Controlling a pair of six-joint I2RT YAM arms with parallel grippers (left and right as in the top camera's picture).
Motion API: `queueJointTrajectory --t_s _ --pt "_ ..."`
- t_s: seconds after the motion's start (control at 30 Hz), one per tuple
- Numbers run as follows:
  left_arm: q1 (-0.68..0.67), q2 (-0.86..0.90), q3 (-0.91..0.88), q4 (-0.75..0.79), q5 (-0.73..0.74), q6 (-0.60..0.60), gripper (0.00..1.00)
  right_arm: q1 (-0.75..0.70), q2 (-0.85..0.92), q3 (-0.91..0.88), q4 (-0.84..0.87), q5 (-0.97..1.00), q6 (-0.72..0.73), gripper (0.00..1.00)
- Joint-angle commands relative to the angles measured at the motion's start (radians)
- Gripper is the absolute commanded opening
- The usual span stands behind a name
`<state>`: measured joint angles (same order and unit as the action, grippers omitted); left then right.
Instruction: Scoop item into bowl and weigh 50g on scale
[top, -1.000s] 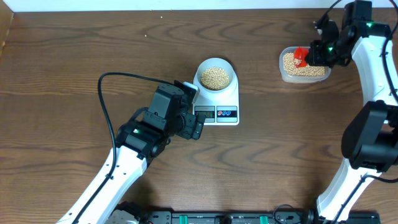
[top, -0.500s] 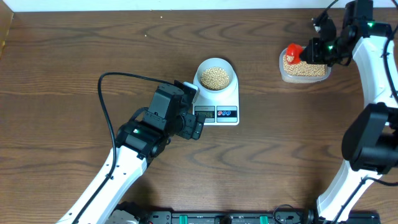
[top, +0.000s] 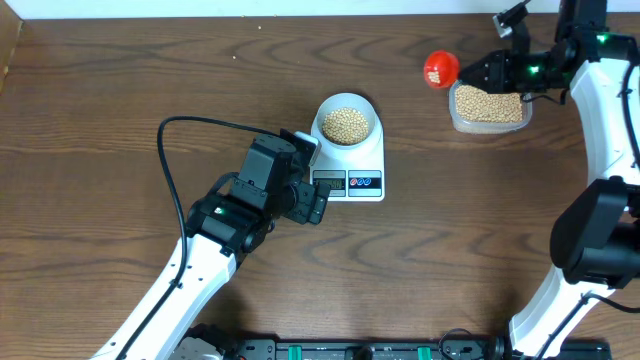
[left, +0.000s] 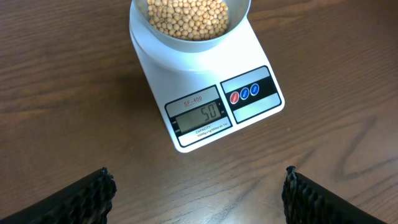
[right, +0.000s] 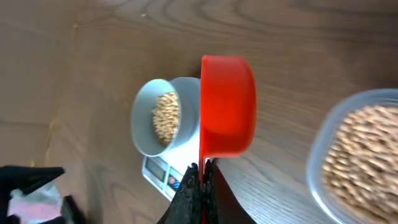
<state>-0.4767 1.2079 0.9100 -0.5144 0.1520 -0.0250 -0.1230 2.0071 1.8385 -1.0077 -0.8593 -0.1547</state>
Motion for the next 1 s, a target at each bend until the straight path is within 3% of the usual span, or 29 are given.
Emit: queueJointTrajectory --t_s 0.0,0.23,0.97 --pt "0.004 -0.006 0.001 0.000 0.005 0.010 0.88 0.055 -0.022 0.002 0.002 -0.075 -0.048 0.01" --pt "0.004 -0.006 0.001 0.000 0.005 0.010 0.88 0.178 -0.022 0.002 0.010 -0.073 -0.142 0.01" --pt "0.004 -0.006 0.001 0.000 0.005 0.010 0.88 0.388 -0.038 0.007 0.066 0.278 -0.141 0.01"
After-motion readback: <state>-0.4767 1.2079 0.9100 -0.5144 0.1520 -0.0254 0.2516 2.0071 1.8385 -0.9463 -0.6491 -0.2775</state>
